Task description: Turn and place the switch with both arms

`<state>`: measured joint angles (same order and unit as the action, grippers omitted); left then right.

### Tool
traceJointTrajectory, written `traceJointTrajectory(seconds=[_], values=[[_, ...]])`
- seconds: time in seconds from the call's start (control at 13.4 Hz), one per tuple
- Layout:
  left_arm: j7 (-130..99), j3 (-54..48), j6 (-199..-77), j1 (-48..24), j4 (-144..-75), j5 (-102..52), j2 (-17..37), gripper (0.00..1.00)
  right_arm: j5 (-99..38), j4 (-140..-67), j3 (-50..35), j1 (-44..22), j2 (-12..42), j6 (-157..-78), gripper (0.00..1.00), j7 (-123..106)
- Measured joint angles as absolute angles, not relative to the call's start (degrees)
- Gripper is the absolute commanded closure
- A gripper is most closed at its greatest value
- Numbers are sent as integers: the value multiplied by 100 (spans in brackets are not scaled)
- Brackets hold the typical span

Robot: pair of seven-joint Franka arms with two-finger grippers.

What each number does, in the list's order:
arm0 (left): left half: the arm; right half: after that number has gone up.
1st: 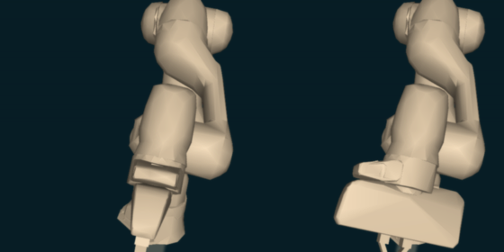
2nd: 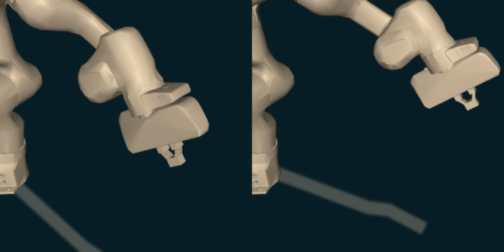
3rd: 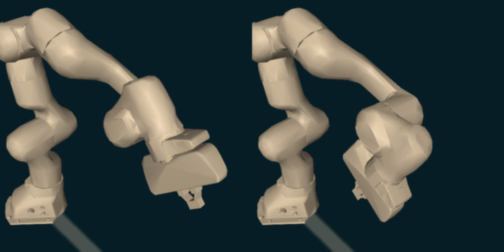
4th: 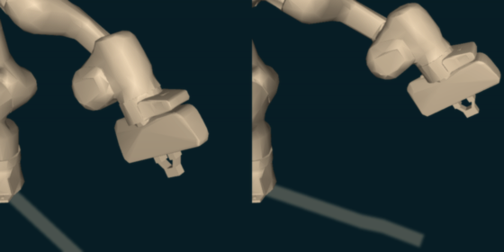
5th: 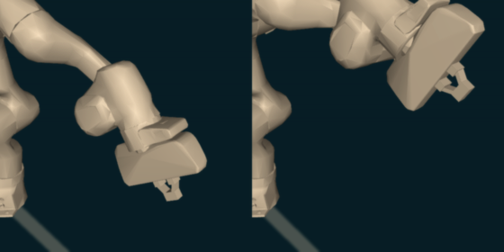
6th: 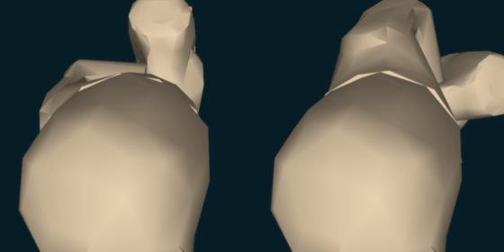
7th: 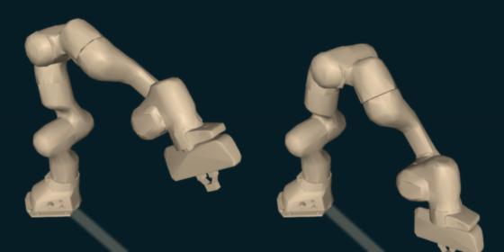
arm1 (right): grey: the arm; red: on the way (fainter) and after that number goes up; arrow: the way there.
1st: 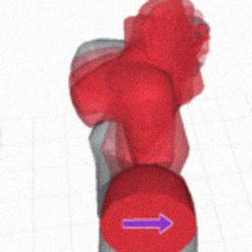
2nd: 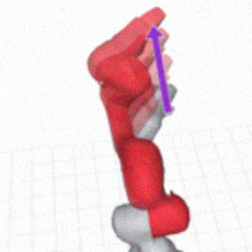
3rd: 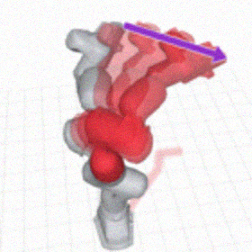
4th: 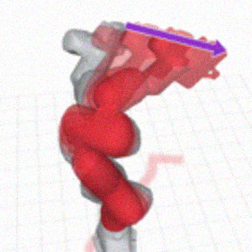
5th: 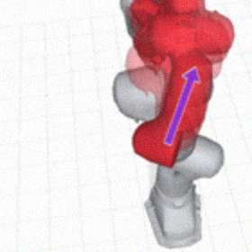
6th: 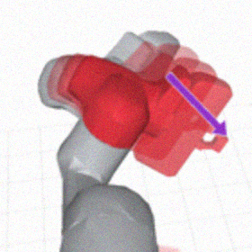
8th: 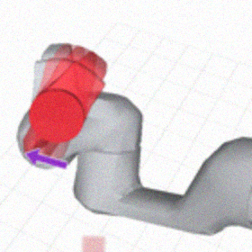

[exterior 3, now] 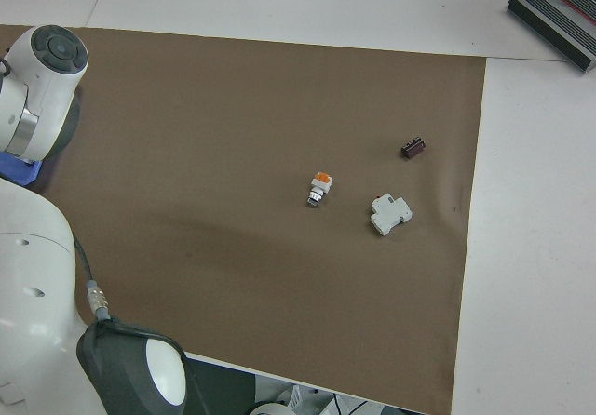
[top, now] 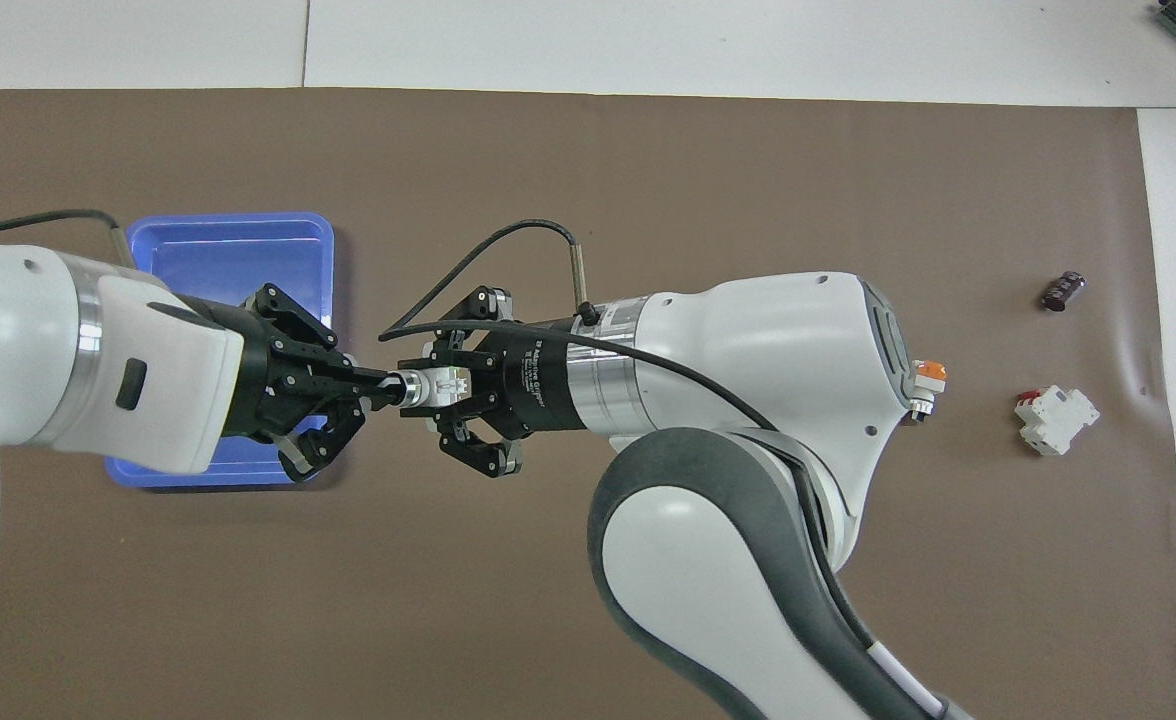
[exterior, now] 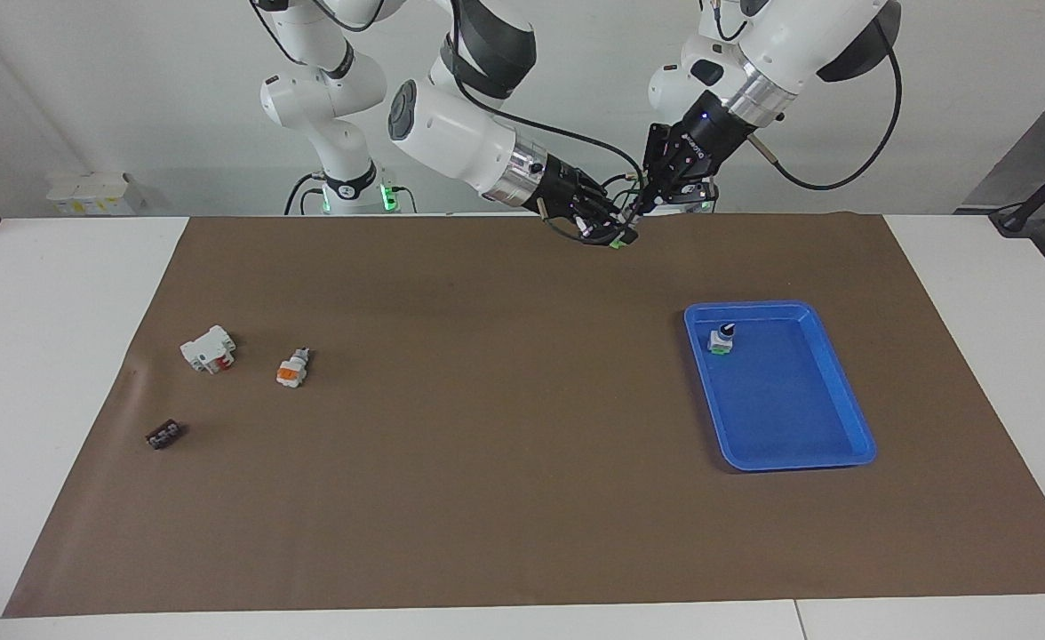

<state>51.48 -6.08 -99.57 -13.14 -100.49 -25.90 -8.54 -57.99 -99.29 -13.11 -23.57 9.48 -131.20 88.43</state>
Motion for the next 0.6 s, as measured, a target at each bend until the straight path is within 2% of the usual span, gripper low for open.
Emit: traceJointTrajectory(seconds=[0.15, 0.22, 0.3, 0.6], values=[[5231, -608, -9945, -1314, -10048, -2550, -857, 100, -5799, -9922, -1312, -2373, 961, -13140, 96, 8843], [5252, -604, -9940, -1313, -10048, -2549, -857, 100, -5799, -9919, -1314, -2375, 965, -13146, 25, 8843], [5262, -602, -9939, -1312, -10047, -2549, -857, 100, -5799, -9916, -1315, -2376, 967, -13149, 0, 8843], [5472, -433, -9846, -1149, -10123, -2145, -854, 100, -5365, -9893, -1262, -2226, 746, -13067, 0, 8843]])
